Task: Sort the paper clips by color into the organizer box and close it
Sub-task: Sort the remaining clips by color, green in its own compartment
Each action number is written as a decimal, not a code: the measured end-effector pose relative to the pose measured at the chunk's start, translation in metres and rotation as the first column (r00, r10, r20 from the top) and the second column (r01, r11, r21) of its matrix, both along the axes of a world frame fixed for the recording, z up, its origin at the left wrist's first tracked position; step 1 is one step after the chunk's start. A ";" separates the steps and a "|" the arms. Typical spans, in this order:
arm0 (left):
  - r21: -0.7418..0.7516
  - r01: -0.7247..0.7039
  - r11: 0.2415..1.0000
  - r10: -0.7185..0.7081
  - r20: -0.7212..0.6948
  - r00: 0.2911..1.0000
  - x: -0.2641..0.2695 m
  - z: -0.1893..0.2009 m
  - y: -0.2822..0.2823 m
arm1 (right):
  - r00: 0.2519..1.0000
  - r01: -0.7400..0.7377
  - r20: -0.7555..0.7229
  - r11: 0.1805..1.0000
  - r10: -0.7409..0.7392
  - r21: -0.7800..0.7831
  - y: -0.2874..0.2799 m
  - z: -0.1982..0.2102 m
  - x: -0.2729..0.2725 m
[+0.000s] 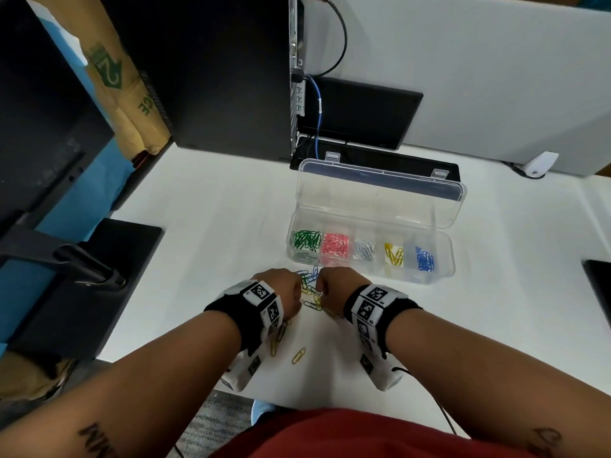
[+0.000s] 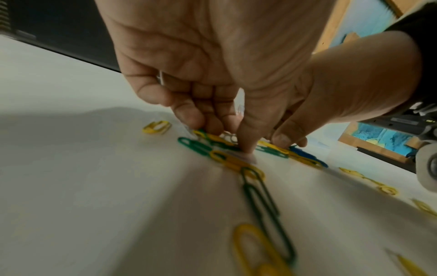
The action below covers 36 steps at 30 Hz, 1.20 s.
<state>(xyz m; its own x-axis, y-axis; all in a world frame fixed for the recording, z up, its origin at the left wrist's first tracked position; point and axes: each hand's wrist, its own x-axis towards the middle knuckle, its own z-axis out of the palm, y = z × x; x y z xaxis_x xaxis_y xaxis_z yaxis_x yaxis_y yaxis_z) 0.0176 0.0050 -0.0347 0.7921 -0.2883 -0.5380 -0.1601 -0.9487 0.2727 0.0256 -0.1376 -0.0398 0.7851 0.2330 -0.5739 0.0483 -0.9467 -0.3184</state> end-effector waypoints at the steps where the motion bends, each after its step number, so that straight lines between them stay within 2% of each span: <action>1: -0.011 -0.004 1.000 0.004 -0.010 1.000 0.001 -0.001 0.000 | 1.000 -0.005 -0.002 1.000 0.005 -0.003 0.000 0.001 -0.001; 5: -0.134 -0.072 0.988 0.063 -0.070 0.996 0.003 -0.004 0.008 | 0.999 -0.050 -0.007 0.998 0.049 -0.036 -0.001 0.009 -0.003; 8: -0.266 -0.190 0.945 0.163 -0.121 0.979 0.006 -0.002 0.016 | 0.999 -0.046 -0.015 0.997 0.045 -0.055 -0.005 0.013 -0.002; 11: -0.337 -0.276 0.900 0.242 -0.142 0.960 0.009 0.004 0.022 | 0.999 -0.032 -0.005 0.999 0.032 -0.042 -0.010 0.016 -0.003; 14: -0.439 -0.419 0.795 0.353 -0.227 0.908 0.009 0.011 0.028 | 0.997 0.077 -0.020 0.994 -0.076 0.081 -0.016 0.018 -0.004; 16: -0.499 -0.547 0.672 0.429 -0.339 0.837 0.010 0.015 0.030 | 0.986 0.168 -0.047 0.962 -0.161 0.214 -0.021 0.021 -0.006; 18: -0.497 -0.672 0.549 0.485 -0.465 0.741 0.011 0.020 0.030 | 0.968 0.251 -0.085 0.909 -0.236 0.332 -0.024 0.024 -0.005; 19: -0.479 -0.718 0.505 0.500 -0.516 0.696 0.011 0.023 0.030 | 0.944 0.330 -0.154 0.853 -0.292 0.404 -0.026 0.026 -0.006; 21: -0.444 -0.770 0.457 0.501 -0.587 0.636 0.009 0.026 0.030 | 0.839 0.542 -0.388 0.654 -0.381 0.528 -0.028 0.030 -0.007; 23: -0.425 -0.765 0.484 0.491 -0.592 0.639 0.006 0.024 0.030 | 0.747 0.663 -0.532 0.504 -0.397 0.554 -0.031 0.033 -0.007; 24: -0.423 -0.719 0.552 0.485 -0.539 0.689 0.004 0.021 0.030 | 0.719 0.694 -0.562 0.460 -0.408 0.554 -0.033 0.034 -0.008; 25: -0.412 -0.632 0.657 0.465 -0.439 0.769 0.002 0.018 0.031 | 0.697 0.717 -0.583 0.423 -0.418 0.554 -0.035 0.036 -0.009; 27: -0.312 -0.349 0.884 0.313 -0.161 0.936 -0.002 0.014 0.034 | 0.649 0.760 -0.619 0.355 -0.443 0.544 -0.038 0.037 -0.010; 28: -0.225 -0.218 0.950 0.210 -0.057 0.976 -0.004 0.013 0.035 | 0.624 0.780 -0.634 0.324 -0.456 0.535 -0.039 0.035 -0.011; 29: -0.157 -0.114 0.981 0.115 0.002 0.993 -0.007 0.012 0.035 | 0.606 0.794 -0.643 0.300 -0.469 0.529 -0.041 0.034 -0.012; 31: -0.069 0.026 0.997 -0.023 0.037 0.999 -0.012 0.008 0.032 | 0.589 0.805 -0.640 0.281 -0.494 0.523 -0.044 0.033 -0.014; 36: 0.004 0.139 0.990 -0.139 0.032 0.990 -0.019 -0.001 0.023 | 0.578 0.810 -0.573 0.322 -0.582 0.490 -0.054 0.029 -0.019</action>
